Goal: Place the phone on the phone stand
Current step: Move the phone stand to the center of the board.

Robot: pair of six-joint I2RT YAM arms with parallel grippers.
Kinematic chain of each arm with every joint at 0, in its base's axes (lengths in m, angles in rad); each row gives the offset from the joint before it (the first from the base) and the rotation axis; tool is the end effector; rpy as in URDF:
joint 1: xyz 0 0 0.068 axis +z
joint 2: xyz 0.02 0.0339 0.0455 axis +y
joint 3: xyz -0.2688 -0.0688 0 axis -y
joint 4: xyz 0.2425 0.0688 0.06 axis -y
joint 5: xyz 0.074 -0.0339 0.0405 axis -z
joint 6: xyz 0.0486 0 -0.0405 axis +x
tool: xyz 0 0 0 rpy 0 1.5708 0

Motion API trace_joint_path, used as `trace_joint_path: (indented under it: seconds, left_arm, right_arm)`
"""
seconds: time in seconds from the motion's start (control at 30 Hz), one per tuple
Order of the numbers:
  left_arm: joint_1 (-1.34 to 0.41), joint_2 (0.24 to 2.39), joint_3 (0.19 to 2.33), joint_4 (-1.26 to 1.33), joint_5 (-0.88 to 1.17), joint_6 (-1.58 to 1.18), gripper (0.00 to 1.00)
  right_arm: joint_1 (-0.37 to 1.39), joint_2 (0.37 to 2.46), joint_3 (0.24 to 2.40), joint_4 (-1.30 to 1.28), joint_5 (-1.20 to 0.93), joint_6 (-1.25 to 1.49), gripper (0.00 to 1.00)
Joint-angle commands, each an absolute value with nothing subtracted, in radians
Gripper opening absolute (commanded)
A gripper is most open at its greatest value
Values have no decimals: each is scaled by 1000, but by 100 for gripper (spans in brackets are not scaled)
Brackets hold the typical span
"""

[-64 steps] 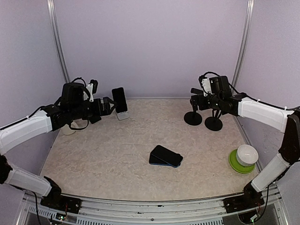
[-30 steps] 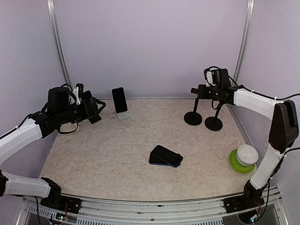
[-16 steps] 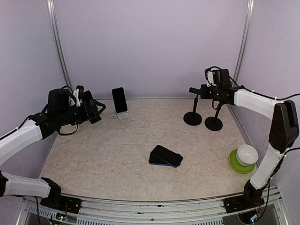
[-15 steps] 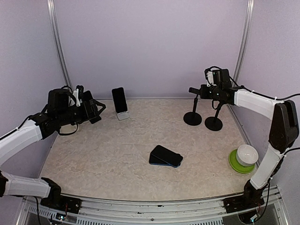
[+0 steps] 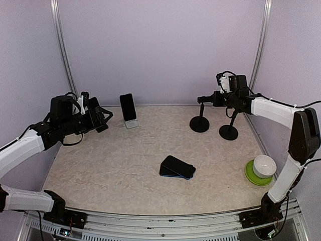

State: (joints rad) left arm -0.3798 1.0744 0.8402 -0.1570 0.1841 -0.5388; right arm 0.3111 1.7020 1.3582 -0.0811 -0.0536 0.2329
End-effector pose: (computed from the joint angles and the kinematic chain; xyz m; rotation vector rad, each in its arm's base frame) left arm 0.2329 -0.1026 0.3055 -0.0363 2.0382 -0.7720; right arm 0.3946 0.1296 0.3042 -0.1137 2.0146 0.4018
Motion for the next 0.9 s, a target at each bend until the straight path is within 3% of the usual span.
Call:
trace_joint_path:
  seconds: [0.0, 0.27, 0.63, 0.87]
  left_arm:
    - [-372, 1055, 827, -127, 203, -548, 99]
    - [-376, 1052, 823, -115, 211, -559, 99]
    - [-390, 1043, 816, -120, 197, -558, 99]
    - [-391, 1034, 810, -125, 185, -557, 99]
  right_arm:
    - [308, 1660, 1333, -26, -202, 256, 0]
    - [348, 1683, 1354, 2, -298, 286, 0]
    - [429, 1719, 1378, 0, -239, 308, 0]
    - [449, 1702, 1388, -34, -204, 305, 27]
